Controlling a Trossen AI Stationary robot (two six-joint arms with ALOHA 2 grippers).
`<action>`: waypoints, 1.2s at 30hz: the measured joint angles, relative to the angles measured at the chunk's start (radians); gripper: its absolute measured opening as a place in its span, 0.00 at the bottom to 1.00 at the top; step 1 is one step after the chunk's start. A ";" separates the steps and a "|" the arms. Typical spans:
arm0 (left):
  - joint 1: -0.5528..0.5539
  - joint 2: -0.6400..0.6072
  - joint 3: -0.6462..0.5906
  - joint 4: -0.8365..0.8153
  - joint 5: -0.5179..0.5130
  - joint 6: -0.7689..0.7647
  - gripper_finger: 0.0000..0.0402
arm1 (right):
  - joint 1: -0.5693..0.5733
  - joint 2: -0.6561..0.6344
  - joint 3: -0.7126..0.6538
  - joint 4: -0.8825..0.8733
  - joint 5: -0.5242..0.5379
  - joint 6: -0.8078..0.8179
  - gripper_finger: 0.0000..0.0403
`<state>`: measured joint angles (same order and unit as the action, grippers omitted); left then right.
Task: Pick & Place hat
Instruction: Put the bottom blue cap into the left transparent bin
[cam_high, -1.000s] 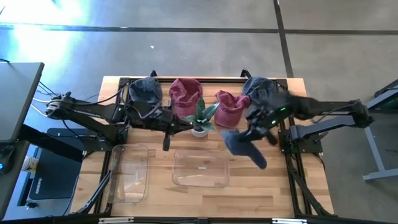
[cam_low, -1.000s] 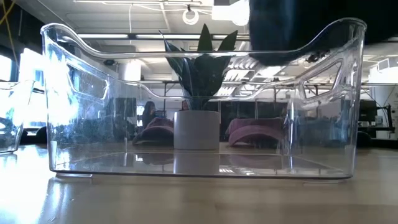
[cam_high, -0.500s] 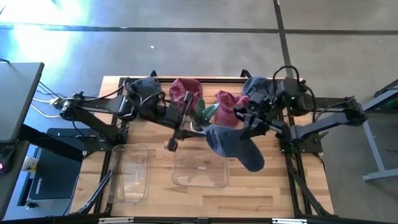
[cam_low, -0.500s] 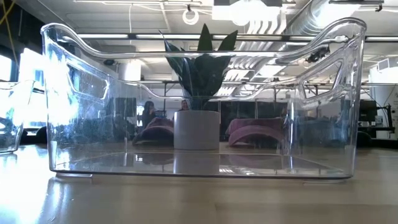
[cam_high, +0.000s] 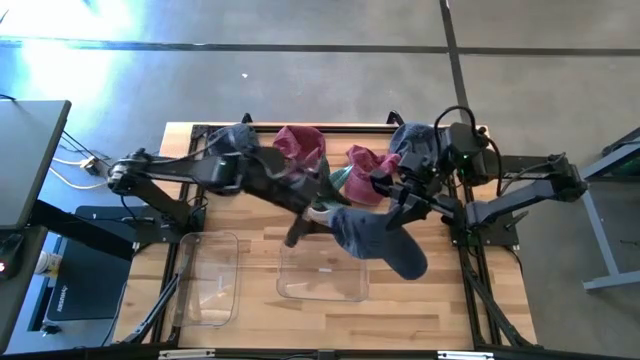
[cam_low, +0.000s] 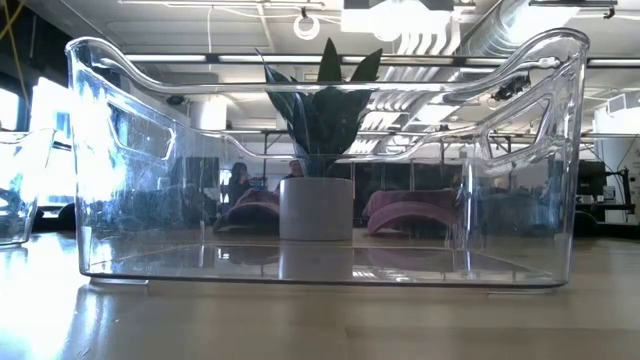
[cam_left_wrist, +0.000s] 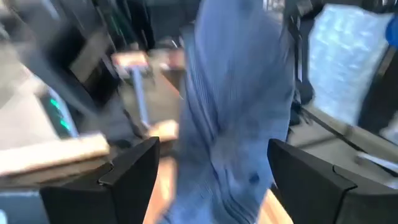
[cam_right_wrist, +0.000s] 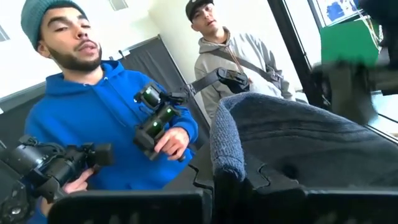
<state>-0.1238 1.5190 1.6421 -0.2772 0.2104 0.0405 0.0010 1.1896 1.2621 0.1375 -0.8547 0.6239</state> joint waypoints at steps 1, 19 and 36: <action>0.001 0.018 0.000 0.031 0.031 -0.020 0.73 | 0.000 0.000 0.000 0.000 -0.004 0.000 0.03; -0.001 0.052 0.002 0.142 0.368 -0.083 0.07 | 0.000 0.000 0.000 -0.012 -0.024 -0.023 0.03; -0.001 0.007 0.399 -0.279 0.618 -0.177 0.04 | -0.041 -0.001 0.000 -0.096 0.090 -0.037 0.32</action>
<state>-0.1246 1.5262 2.0407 -0.5559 0.8286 -0.1365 -0.0404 1.1889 1.2617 0.0412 -0.7652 0.5867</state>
